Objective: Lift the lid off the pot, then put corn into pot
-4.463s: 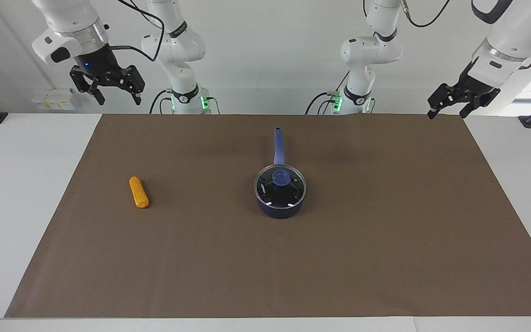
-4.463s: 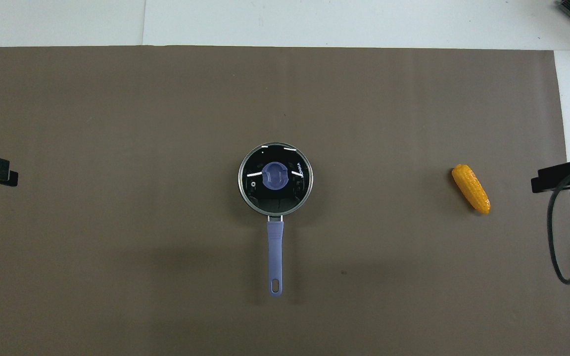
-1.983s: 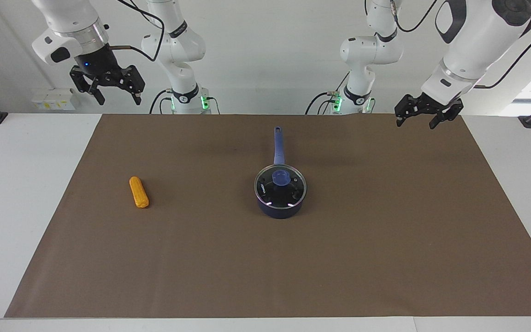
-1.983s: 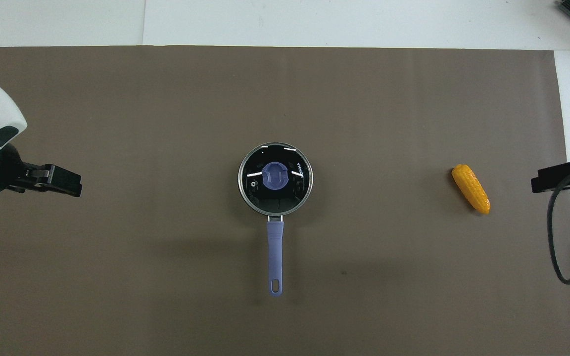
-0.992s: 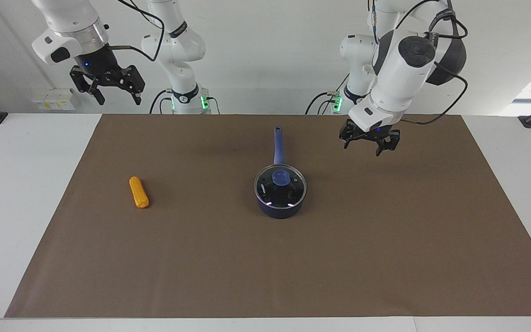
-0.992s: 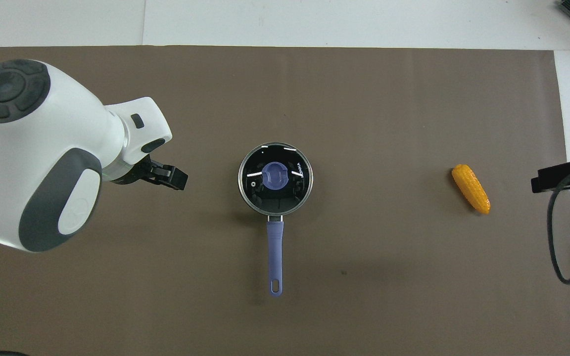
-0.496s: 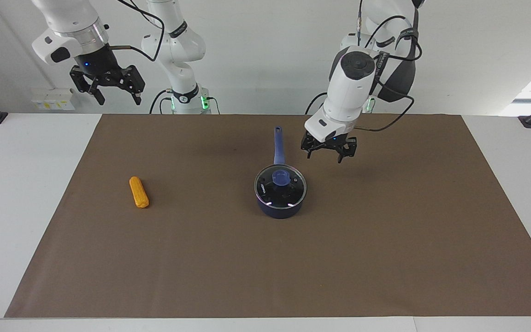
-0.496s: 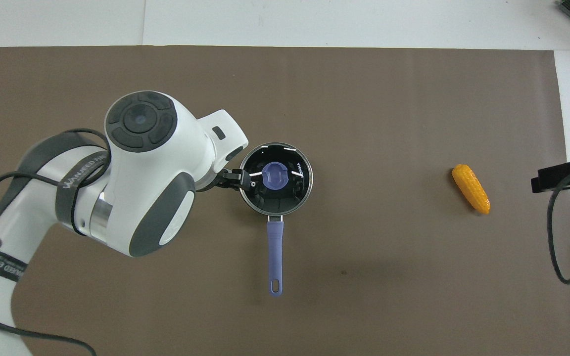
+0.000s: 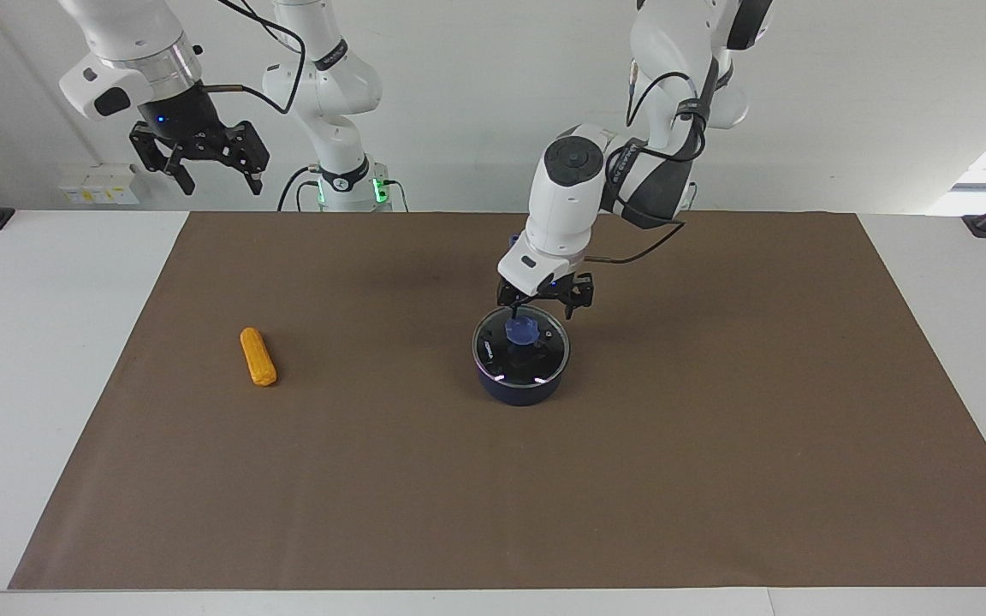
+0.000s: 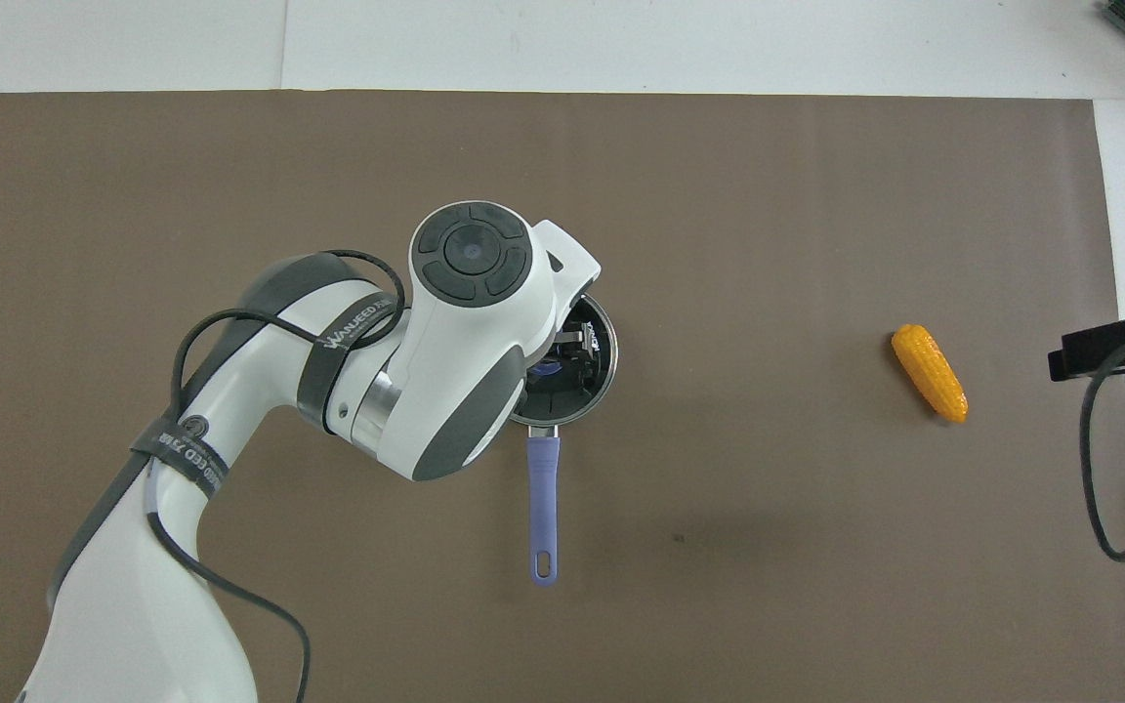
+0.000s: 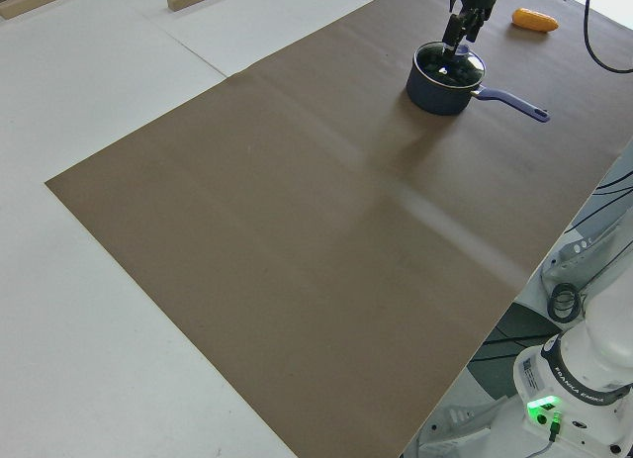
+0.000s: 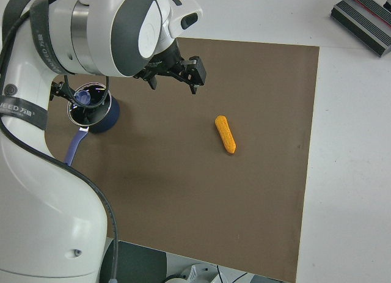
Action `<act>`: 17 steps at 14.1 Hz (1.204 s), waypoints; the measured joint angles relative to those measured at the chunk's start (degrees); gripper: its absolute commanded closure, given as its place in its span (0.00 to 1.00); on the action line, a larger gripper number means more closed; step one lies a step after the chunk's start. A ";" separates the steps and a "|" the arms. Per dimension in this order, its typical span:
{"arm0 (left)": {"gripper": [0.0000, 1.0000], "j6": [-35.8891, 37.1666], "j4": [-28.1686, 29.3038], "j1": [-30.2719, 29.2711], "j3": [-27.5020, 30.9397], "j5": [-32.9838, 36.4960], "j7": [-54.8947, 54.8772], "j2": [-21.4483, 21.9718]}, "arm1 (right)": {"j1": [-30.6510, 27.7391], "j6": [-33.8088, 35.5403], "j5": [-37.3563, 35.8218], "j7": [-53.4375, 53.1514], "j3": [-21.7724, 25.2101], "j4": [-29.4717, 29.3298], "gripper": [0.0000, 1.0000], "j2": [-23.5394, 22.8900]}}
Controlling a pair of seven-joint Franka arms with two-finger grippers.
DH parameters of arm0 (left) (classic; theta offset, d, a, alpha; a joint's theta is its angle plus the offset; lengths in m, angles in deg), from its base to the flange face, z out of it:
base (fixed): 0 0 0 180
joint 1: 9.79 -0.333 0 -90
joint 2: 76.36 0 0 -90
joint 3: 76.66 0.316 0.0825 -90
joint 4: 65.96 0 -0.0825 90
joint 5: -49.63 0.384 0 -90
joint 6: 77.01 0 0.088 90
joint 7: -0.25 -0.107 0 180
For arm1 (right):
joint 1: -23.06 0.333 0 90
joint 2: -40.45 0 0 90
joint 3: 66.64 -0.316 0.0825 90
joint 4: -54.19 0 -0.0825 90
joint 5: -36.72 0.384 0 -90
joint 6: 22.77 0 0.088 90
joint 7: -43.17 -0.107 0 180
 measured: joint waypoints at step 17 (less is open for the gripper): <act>0.31 0.93 -4.84 1.67 0.45 0.75 16.79 -5.35 | -3.28 -23.12 -0.05 15.35 0.32 16.07 0.00 -5.86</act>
